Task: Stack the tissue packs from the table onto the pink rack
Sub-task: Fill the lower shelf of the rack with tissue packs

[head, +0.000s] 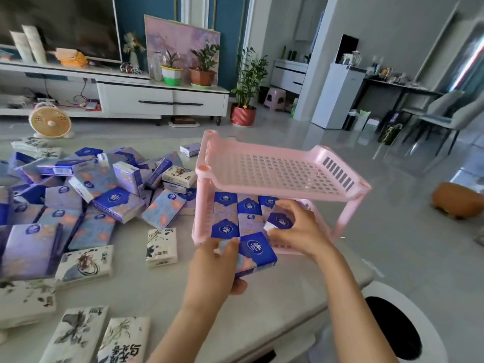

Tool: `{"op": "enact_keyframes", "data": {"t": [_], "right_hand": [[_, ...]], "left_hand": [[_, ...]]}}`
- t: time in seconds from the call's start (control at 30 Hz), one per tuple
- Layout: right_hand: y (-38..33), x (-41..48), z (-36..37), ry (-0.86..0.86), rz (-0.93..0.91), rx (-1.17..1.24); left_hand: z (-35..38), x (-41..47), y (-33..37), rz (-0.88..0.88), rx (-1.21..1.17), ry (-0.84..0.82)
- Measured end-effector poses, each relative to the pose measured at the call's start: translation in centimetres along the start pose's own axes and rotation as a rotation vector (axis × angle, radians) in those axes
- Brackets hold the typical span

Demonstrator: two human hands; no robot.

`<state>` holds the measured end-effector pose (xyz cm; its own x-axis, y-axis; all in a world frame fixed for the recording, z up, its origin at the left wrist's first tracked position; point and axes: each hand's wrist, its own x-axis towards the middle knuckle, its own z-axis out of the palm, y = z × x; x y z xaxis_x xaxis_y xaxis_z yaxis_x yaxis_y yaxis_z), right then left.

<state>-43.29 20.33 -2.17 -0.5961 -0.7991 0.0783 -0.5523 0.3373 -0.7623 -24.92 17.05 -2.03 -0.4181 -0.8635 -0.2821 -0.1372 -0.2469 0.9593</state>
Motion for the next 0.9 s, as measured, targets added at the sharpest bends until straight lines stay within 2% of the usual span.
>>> {"op": "enact_keyframes", "data": {"t": [0.1, 0.2, 0.27, 0.43, 0.5, 0.6, 0.67, 0.73, 0.8, 0.83, 0.9], "right_hand": [[1.1, 0.9, -0.2, -0.211, 0.034, -0.002], [1.5, 0.6, -0.5, -0.314, 0.02, 0.036], [1.6, 0.3, -0.5, -0.286, 0.017, 0.055], [1.3, -1.9, -1.1, 0.159, 0.053, 0.2], [0.4, -4.1, -1.5, 0.109, 0.11, 0.354], [-0.3, -6.7, -0.7, -0.11, 0.182, 0.448], [-0.1, -6.8, 0.0, -0.052, 0.167, 0.499], [-0.2, -6.2, 0.2, 0.073, 0.174, 0.626], [-0.3, -5.6, 0.4, 0.218, 0.194, 0.718], [-0.2, -5.4, 0.5, 0.305, 0.186, 0.703], [-0.1, -5.0, 0.7, 0.486, 0.118, 0.502]], "left_hand": [[1.2, -0.3, -0.5, 0.012, -0.039, -0.014], [2.1, -0.4, -0.9, -0.003, -0.078, -0.03], [2.6, -0.2, -1.2, -0.014, -0.13, -0.021], [4.0, -0.2, -1.5, -0.026, -0.392, -0.015], [4.9, -0.3, -1.6, -0.014, -0.487, -0.024], [6.2, -0.6, -2.2, 0.054, -0.504, -0.05], [6.8, -0.6, -2.5, 0.097, -0.504, -0.079], [7.2, -0.4, -3.1, 0.152, -0.416, -0.121], [7.4, 0.0, -3.9, 0.301, -0.178, -0.121], [7.4, 0.3, -4.3, 0.453, 0.002, -0.057], [7.4, 1.3, -4.9, 0.801, 0.365, 0.112]]}}
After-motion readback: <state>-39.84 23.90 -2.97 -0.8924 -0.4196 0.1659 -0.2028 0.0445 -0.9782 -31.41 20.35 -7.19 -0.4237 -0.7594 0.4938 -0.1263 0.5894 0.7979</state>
